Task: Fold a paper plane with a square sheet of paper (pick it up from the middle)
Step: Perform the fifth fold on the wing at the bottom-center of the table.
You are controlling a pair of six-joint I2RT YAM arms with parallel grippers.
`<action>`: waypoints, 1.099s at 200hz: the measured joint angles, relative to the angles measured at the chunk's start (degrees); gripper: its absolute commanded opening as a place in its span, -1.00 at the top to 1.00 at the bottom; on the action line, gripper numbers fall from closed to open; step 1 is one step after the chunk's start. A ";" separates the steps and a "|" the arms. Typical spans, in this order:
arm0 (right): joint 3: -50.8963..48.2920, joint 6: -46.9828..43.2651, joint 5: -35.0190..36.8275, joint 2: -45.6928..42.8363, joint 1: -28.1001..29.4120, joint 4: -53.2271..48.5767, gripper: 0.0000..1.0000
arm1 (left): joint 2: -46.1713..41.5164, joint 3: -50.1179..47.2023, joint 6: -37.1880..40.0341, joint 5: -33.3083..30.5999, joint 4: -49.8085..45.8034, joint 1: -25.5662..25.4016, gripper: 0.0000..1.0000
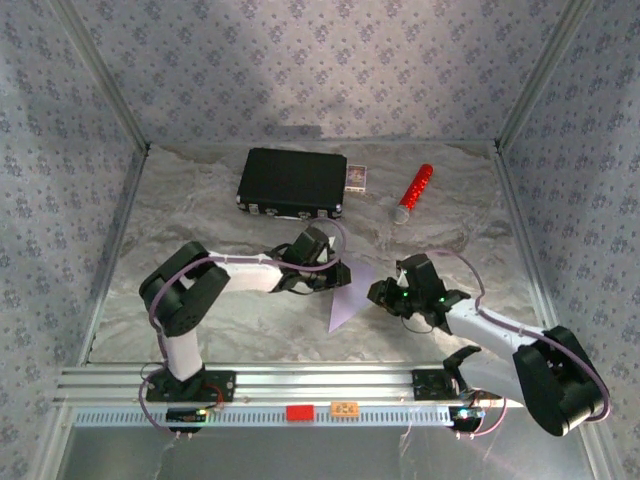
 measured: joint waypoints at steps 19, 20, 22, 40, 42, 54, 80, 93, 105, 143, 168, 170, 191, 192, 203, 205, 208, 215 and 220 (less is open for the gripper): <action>0.00 -0.02 -0.13 0.09 -0.04 0.04 0.32 | 1.11 -0.02 -0.44 0.11 0.24 0.46 0.71; 0.00 -0.02 -0.13 0.09 -0.04 0.04 0.32 | 1.14 -0.02 -0.44 0.11 0.24 0.52 0.71; 0.00 0.00 -0.13 0.09 -0.04 0.04 0.31 | 1.20 -0.02 -0.46 0.11 0.24 0.59 0.71; 0.09 0.00 -0.37 0.11 -0.04 0.04 0.27 | 1.33 -0.24 -0.68 0.07 0.96 1.03 0.71; 0.09 0.00 -0.39 0.15 -0.04 0.04 0.27 | 1.36 -0.35 -0.72 0.07 1.09 1.05 0.71; 0.13 0.02 -0.55 0.39 -0.04 0.04 0.23 | 1.42 -0.92 -1.01 0.09 2.14 1.38 0.72; 0.13 0.24 -0.79 0.94 -0.04 0.09 0.20 | 2.69 -3.04 -2.60 0.94 5.86 1.60 0.74; 0.13 0.26 -0.96 1.14 -0.02 0.13 0.17 | 2.75 -3.93 -3.50 1.25 7.78 1.92 0.75; 0.13 0.48 -0.98 1.31 -0.02 0.26 0.13 | 2.75 -5.03 -4.35 1.55 9.94 2.10 0.75; 0.15 1.57 -0.98 2.45 -0.02 1.75 0.07 | 2.69 -7.63 -5.88 1.73 15.19 2.27 0.76; 0.17 2.38 -1.01 4.09 -0.02 2.86 0.06 | 2.62 -8.02 -6.47 1.53 15.87 2.27 0.78; 0.20 2.38 -1.01 4.24 -0.02 2.93 0.06 | 2.58 -8.07 -6.47 1.51 15.91 2.27 0.78; 0.68 2.62 -0.98 5.64 0.09 3.06 0.08 | 2.56 -8.33 -6.86 1.25 16.20 2.27 0.81; 0.74 2.62 -0.96 5.70 0.09 3.06 0.08 | 2.56 -8.33 -6.86 1.22 16.20 2.27 0.81; 1.31 2.60 -0.85 5.88 0.09 2.86 0.07 | 2.56 -8.35 -6.88 1.11 16.20 2.25 0.81; 1.46 2.60 -0.72 5.88 0.09 2.75 0.07 | 2.56 -8.35 -6.88 1.11 16.22 2.27 0.81; 1.66 2.58 -0.61 5.86 0.09 2.67 0.07 | 2.56 -8.37 -6.88 1.11 16.20 2.27 0.81; 2.19 2.56 -0.31 5.86 0.07 2.45 0.07 | 2.56 -8.37 -6.86 1.11 16.22 2.25 0.81; 2.69 2.36 -0.02 5.88 0.04 2.10 0.08 | 2.56 -8.37 -6.86 1.11 16.22 2.25 0.81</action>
